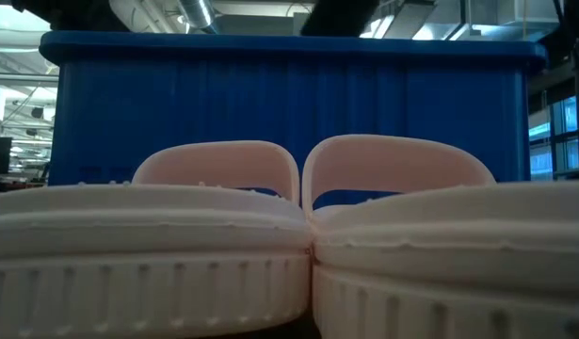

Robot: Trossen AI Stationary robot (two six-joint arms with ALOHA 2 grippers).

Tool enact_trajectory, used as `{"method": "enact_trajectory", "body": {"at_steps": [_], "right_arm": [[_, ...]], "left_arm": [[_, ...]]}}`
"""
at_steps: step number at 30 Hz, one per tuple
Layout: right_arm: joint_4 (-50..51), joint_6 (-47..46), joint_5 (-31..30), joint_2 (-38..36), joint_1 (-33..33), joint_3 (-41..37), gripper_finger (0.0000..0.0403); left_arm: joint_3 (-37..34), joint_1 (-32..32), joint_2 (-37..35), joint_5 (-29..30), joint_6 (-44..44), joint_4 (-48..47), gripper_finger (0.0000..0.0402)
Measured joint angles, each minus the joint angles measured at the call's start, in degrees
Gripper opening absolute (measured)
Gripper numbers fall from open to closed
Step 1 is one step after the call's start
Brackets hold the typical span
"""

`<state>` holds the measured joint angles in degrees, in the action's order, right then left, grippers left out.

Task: Pick and place slides into bin
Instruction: Put the black slide into the blue bin

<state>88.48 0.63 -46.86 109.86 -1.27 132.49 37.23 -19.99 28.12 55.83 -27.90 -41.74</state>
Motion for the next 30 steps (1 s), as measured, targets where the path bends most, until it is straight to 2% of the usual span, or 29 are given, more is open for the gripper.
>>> {"method": "enact_trajectory", "body": {"at_steps": [2,5,13,17,23,30], "right_arm": [[-2.5,4.3,2.0,0.5,-4.5,0.0,0.0013],[-8.2,11.2,8.5,0.7,-10.3,-1.9,0.0013],[-23.5,24.8,10.6,0.8,-17.7,-16.7,0.0013],[-32.4,25.2,15.1,0.8,-19.5,-26.0,0.0013],[-40.9,25.6,15.1,0.8,-21.1,-37.3,0.0013],[-50.3,25.6,15.2,0.8,-23.0,-45.3,0.0014]], "left_arm": [[0.0,0.0,0.0,0.0,0.0,-0.5,0.0202],[0.0,0.0,0.0,0.0,-0.1,-2.3,0.0202],[0.0,0.0,0.0,0.2,-0.5,-2.8,0.0202],[0.0,0.0,0.0,0.2,-0.5,-2.8,0.0202],[0.0,0.0,0.0,0.2,-0.5,-2.8,0.0202],[0.0,0.0,0.0,0.2,-0.6,-2.6,0.0202]]}}
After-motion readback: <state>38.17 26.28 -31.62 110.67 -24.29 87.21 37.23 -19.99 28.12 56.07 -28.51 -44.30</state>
